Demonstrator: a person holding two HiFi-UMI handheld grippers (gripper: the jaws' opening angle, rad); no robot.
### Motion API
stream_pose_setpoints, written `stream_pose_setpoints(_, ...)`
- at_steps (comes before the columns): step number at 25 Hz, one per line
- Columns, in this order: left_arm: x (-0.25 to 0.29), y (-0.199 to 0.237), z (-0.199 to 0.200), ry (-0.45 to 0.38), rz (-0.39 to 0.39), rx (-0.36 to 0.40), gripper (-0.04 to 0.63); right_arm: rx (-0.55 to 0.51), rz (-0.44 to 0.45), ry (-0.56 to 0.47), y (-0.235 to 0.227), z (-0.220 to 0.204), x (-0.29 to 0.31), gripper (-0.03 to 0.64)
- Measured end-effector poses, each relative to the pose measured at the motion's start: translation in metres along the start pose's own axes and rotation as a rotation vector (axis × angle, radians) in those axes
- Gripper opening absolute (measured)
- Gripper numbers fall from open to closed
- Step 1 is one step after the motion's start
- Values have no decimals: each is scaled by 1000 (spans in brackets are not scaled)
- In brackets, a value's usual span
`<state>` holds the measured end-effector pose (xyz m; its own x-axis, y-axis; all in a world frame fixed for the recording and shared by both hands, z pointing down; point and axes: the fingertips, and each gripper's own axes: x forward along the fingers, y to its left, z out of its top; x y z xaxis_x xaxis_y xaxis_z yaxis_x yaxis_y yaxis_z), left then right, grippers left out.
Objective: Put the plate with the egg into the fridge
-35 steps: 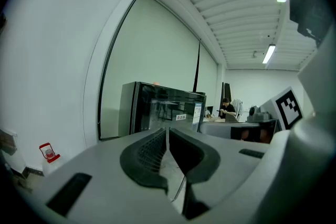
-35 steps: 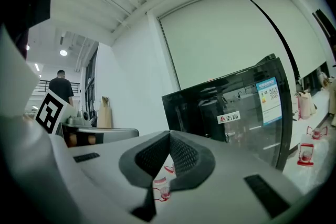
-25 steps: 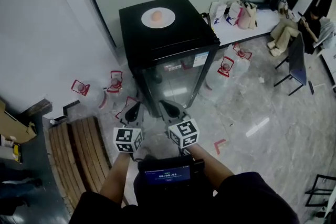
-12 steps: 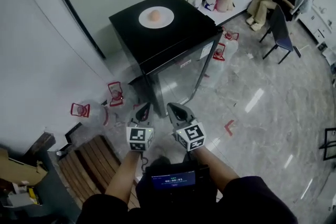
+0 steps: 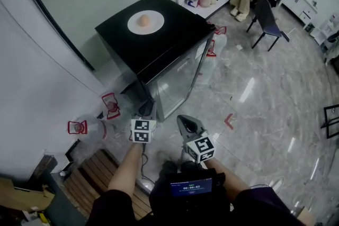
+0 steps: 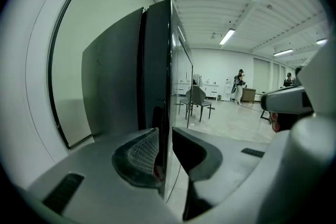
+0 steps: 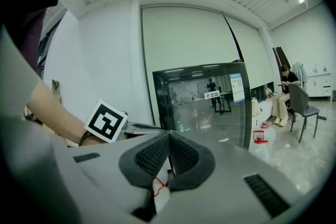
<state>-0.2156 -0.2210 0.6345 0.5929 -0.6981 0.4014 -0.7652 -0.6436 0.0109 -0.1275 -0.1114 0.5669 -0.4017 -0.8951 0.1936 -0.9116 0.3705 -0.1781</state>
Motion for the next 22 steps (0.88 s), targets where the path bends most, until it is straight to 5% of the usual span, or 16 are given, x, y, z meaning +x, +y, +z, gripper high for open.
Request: stream_pose_setpoints(22, 9, -2, 7, -23, 135, -27, 38, 38, -59, 14, -26, -18, -13, 8)
